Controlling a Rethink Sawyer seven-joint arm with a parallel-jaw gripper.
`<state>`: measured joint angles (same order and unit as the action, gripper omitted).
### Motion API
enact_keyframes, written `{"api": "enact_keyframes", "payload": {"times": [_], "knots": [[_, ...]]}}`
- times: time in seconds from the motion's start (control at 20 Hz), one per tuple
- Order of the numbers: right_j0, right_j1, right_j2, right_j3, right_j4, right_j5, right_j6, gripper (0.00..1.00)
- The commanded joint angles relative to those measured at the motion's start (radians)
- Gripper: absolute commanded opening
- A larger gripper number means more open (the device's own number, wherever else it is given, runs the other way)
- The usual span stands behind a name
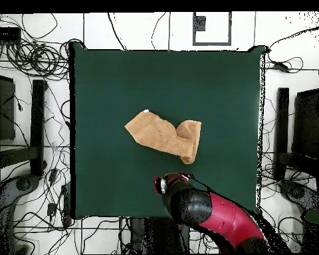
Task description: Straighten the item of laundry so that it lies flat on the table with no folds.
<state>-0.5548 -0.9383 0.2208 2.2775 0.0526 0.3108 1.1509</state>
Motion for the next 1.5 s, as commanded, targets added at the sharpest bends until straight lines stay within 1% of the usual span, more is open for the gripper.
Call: {"api": "enact_keyframes", "payload": {"times": [0.05,0.2,0.3,0.35,0.55,0.7,0.85,0.9,1.1,1.2,1.35,1.5], "knots": [[0.048,-0.016,0.082,0.064,0.064,-0.016,0.246,0.00],[0.111,0.012,0.022,-0.045,0.075,0.076,0.262,0.00],[0.157,0.039,-0.025,-0.140,0.079,0.146,0.283,0.00],[0.175,0.058,-0.044,-0.183,0.077,0.160,0.286,0.00],[0.231,0.173,-0.099,-0.349,0.070,0.193,0.278,0.00],[0.236,0.246,-0.095,-0.438,0.067,0.237,0.243,0.00],[0.240,0.279,-0.102,-0.473,0.060,0.234,0.231,0.00],[0.227,0.278,-0.088,-0.467,0.055,0.231,0.210,0.00],[0.203,0.270,-0.065,-0.491,0.038,0.291,0.164,0.00],[0.180,0.284,-0.030,-0.518,0.024,0.325,0.108,0.00],[0.158,0.292,0.000,-0.543,0.007,0.379,0.056,0.00],[0.143,0.260,0.023,-0.511,-0.004,0.378,0.031,0.00]]}}
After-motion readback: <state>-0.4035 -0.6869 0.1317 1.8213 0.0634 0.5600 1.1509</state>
